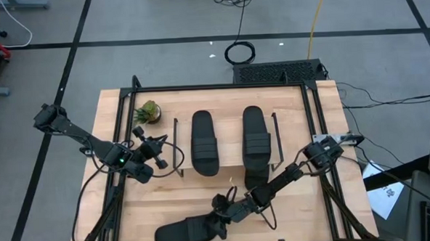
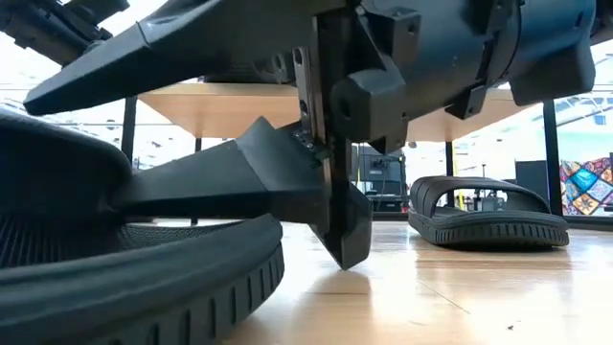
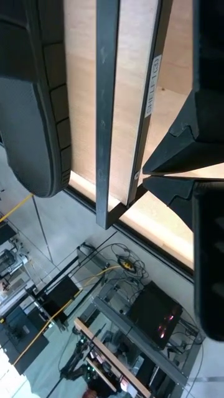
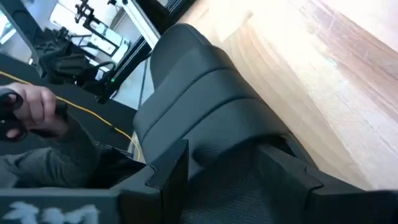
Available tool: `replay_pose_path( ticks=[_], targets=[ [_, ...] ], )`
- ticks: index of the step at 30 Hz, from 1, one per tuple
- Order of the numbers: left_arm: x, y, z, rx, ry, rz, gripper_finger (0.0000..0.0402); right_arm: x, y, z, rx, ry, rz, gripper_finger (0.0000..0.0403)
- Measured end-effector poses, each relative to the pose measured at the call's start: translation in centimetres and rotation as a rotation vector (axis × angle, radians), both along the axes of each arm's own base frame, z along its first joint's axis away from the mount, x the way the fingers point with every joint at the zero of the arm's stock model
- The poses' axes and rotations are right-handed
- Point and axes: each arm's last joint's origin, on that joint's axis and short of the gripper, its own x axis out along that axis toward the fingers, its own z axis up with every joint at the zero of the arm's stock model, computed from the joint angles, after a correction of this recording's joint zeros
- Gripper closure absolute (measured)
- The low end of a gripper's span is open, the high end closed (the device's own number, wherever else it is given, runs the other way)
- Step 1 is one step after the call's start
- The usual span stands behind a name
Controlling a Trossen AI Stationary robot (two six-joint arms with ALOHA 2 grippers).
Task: Pick and place slides into the shelf
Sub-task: Put the left black slide under the shelf
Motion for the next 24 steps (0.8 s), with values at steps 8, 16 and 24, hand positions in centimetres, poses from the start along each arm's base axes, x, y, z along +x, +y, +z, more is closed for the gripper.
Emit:
replay_pose_path(
  ticks=[8, 16, 24],
  targets=[
    [0.0, 0.0, 0.0, -0.012, 0.004, -0.007, 0.0378, 0.1, -0.2, 0.3, -0.077, -0.047, 0.022, 0.0262],
    [0.0, 0.0, 0.0, -0.021, -0.001, -0.005, 0.0378, 0.3, -0.1, 0.8, -0.142, -0.116, 0.032, 0.0393],
    [0.0, -0.1, -0.1, -0.041, 0.007, -0.018, 0.0378, -0.3, 0.8, 2.7, -0.17, -0.19, 0.036, 0.0402]
  ],
)
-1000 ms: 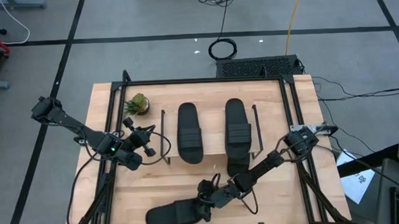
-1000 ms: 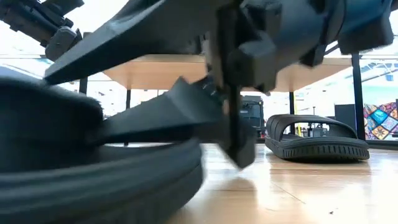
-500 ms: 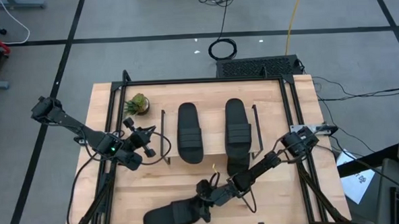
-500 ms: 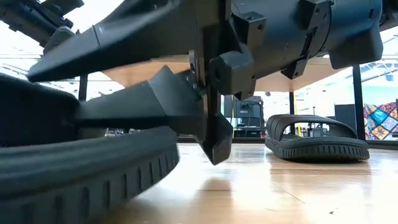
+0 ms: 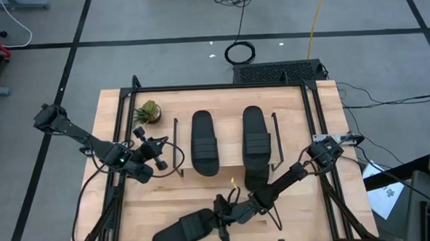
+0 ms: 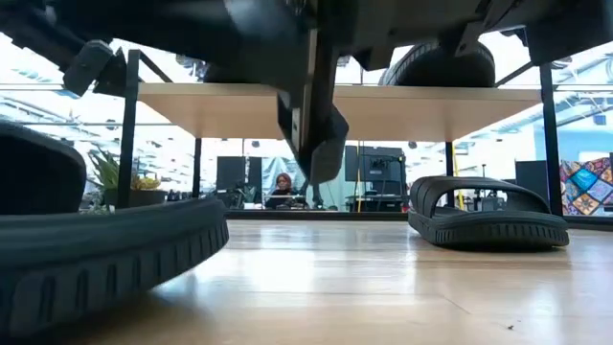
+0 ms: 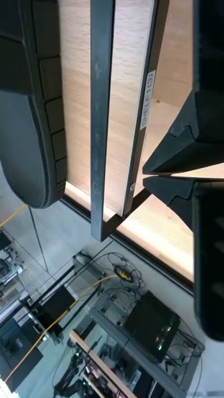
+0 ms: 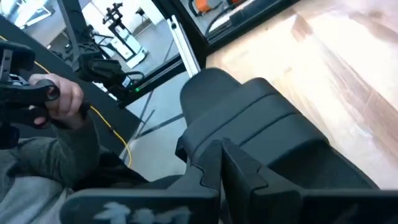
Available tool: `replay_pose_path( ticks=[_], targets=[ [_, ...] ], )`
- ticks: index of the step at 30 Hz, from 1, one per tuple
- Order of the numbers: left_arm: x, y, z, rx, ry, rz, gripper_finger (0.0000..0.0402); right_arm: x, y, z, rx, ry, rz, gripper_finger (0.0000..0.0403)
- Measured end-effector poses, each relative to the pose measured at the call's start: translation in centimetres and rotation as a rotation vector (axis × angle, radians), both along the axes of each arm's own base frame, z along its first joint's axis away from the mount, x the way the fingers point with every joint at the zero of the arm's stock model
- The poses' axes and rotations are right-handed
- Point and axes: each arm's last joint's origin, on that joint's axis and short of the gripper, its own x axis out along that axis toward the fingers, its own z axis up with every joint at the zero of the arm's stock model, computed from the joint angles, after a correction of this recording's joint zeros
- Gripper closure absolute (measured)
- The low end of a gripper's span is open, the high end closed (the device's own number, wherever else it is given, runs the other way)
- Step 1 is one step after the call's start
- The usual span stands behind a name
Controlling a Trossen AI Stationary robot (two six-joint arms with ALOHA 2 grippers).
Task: Pick and place slides into the shelf
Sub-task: Put the left black slide under the shelf
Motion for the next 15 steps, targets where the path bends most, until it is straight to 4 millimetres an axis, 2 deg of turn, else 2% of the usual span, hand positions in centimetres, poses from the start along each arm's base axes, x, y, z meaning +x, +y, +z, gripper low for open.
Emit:
replay_pose_path(
  ticks=[5, 11, 15],
  targets=[
    [-0.2, -0.2, -0.1, 0.001, 0.029, -0.029, 0.0378, -0.1, 0.1, 0.0, -0.038, -0.004, 0.014, 0.0402],
    [-1.4, -2.2, -0.7, -0.045, 0.167, -0.254, 0.0378, -0.4, 0.1, -0.7, -0.112, 0.055, 0.039, 0.0403],
    [-2.7, -4.0, -1.1, -0.154, 0.251, -0.434, 0.0378, -0.5, 0.0, -1.1, -0.145, 0.096, 0.042, 0.0403]
  ],
)
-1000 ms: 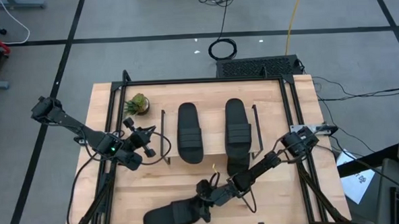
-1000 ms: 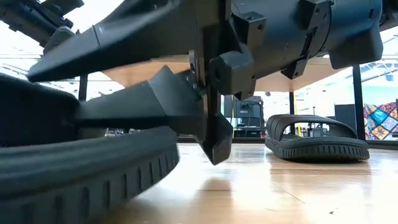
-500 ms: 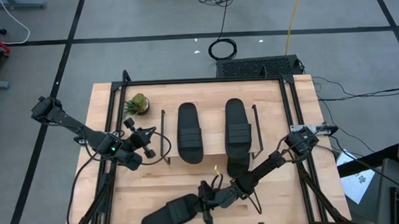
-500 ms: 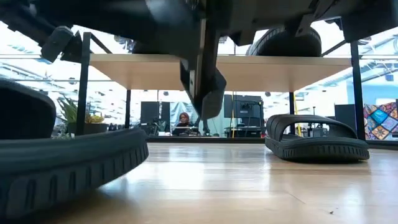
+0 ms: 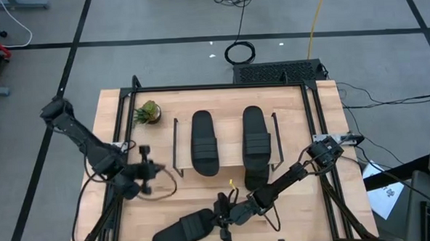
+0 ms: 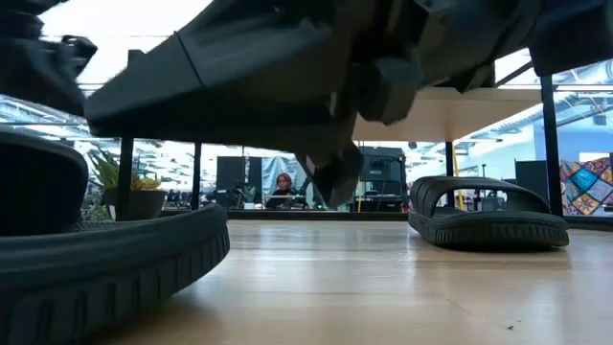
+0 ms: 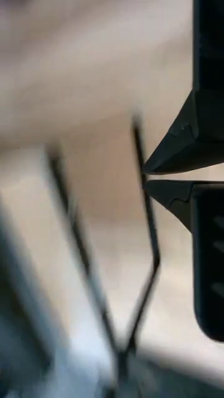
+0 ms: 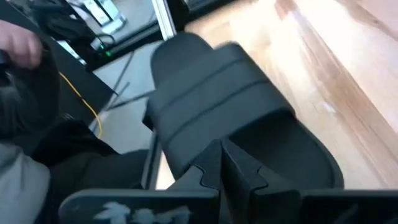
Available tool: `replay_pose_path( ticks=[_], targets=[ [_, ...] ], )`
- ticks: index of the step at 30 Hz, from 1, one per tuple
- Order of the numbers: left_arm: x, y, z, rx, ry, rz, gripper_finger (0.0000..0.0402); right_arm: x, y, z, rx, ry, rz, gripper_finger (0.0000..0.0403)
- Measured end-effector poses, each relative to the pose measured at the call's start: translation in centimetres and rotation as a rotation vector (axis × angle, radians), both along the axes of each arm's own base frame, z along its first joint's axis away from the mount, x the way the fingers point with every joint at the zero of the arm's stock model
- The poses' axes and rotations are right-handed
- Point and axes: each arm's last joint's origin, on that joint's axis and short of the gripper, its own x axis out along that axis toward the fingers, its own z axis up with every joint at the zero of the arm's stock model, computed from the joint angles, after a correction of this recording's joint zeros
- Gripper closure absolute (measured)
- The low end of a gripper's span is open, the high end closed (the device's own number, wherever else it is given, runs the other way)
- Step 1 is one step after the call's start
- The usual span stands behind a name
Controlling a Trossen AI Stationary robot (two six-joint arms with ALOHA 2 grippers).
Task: Pick and place slides into the shelf
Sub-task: Put the left black slide under the shelf
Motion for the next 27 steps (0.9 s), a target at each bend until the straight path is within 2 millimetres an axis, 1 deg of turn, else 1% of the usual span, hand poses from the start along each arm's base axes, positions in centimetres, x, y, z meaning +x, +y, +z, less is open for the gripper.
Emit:
replay_pose_path(
  ticks=[4, 7, 10, 12, 15, 18, 21, 24, 27],
  targets=[
    [-1.3, -2.3, 0.2, -0.224, 0.094, -0.171, 0.0378, -0.1, 0.0, -0.2, -0.014, 0.021, 0.001, 0.0403],
    [-1.9, -4.2, 0.8, -0.385, 0.076, -0.286, 0.0378, -0.1, 0.0, -0.3, -0.011, 0.03, 0.013, 0.0403],
    [-1.9, -6.0, 1.1, -0.479, 0.019, -0.352, 0.0378, 0.0, -0.2, -0.3, -0.007, 0.032, 0.02, 0.0403],
    [-1.6, -7.1, 0.8, -0.515, 0.01, -0.37, 0.0384, 0.1, -0.3, -0.3, -0.013, 0.031, 0.018, 0.0403],
    [-0.8, -8.7, -0.2, -0.556, 0.03, -0.416, 0.0398, 0.3, -0.6, -0.3, -0.014, 0.027, 0.012, 0.0403],
    [0.1, -10.6, -1.5, -0.596, 0.038, -0.483, 0.0397, 0.3, -0.7, -0.2, -0.018, 0.024, 0.013, 0.0403],
    [1.1, -12.4, -2.7, -0.58, 0.063, -0.529, 0.04, 0.3, -0.6, -0.2, -0.011, 0.024, 0.011, 0.0403],
    [2.4, -14.1, -2.9, -0.54, 0.052, -0.509, 0.04, 0.3, -0.6, -0.2, -0.004, 0.028, 0.01, 0.0403],
    [4.1, -14.7, -3.4, -0.518, 0.063, -0.457, 0.0401, 0.3, -0.6, -0.3, -0.007, 0.029, 0.01, 0.0403]
  ],
)
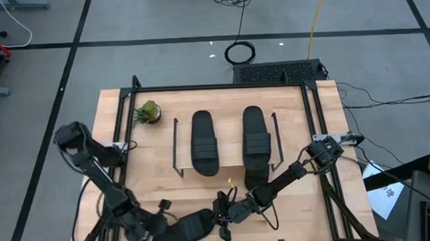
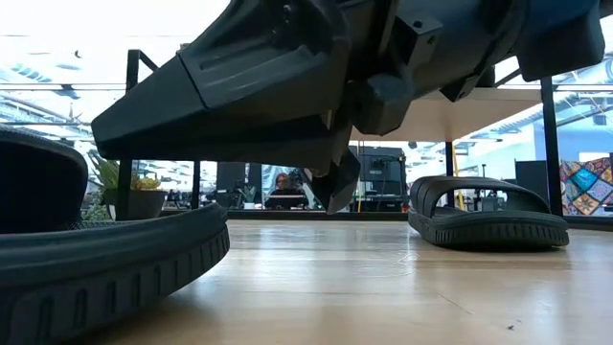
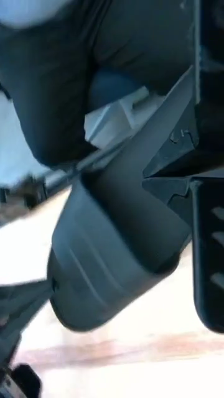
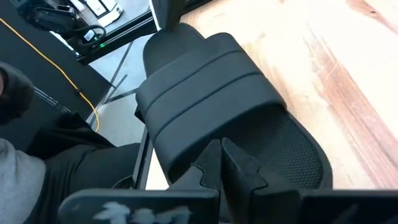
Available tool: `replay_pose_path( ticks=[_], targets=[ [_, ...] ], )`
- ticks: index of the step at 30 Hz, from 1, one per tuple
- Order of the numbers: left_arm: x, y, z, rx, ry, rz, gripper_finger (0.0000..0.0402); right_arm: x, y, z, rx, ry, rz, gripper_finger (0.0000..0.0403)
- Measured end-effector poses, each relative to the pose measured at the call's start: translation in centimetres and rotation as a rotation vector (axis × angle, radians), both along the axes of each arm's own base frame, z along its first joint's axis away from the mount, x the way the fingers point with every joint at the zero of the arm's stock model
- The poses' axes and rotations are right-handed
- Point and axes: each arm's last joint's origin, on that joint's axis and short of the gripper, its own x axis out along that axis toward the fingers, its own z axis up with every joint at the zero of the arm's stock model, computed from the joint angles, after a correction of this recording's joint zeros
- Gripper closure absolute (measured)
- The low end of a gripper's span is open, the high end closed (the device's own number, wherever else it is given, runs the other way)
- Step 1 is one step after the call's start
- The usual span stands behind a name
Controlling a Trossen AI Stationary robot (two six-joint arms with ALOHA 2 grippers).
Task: Pick and place slides into the shelf
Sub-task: Put the left black slide under the shelf
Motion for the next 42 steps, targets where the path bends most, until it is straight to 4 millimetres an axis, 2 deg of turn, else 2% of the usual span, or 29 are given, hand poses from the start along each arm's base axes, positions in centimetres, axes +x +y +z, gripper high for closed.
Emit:
replay_pose_path(
  ticks=[5, 11, 17, 22, 26, 31, 37, 42],
  targets=[
    [2.3, 0.2, -1.1, 0.004, 0.075, 0.022, 0.0401, 0.0, 0.0, 0.0, 0.003, 0.01, 0.036, 0.0403],
    [3.7, 1.2, -1.3, -0.006, 0.092, 0.07, 0.0401, 0.1, -0.1, -0.1, 0.099, 0.057, 0.102, 0.0394],
    [4.5, 2.1, -1.4, 0.0, 0.116, 0.083, 0.0401, 0.5, -0.4, 0.4, 0.186, 0.047, 0.167, 0.0341],
    [5.0, 2.6, -1.4, 0.011, 0.115, 0.098, 0.0401, 1.1, -1.5, 0.4, 0.295, 0.075, 0.048, 0.0291],
    [5.1, 2.7, -1.5, 0.03, 0.107, 0.088, 0.0401, 1.2, -1.8, 0.3, 0.347, 0.117, 0.018, 0.0269],
    [5.2, 2.7, -1.5, 0.04, 0.091, 0.076, 0.0401, 0.9, -1.7, -0.3, 0.384, 0.197, -0.007, 0.0269],
    [5.4, 3.0, -1.5, 0.053, 0.085, 0.078, 0.0401, 1.3, -1.8, 0.4, 0.424, 0.121, -0.017, 0.027],
    [5.4, 2.9, -1.5, 0.055, 0.074, 0.073, 0.0401, 1.5, -2.5, 0.2, 0.425, 0.143, -0.048, 0.027]
  ],
)
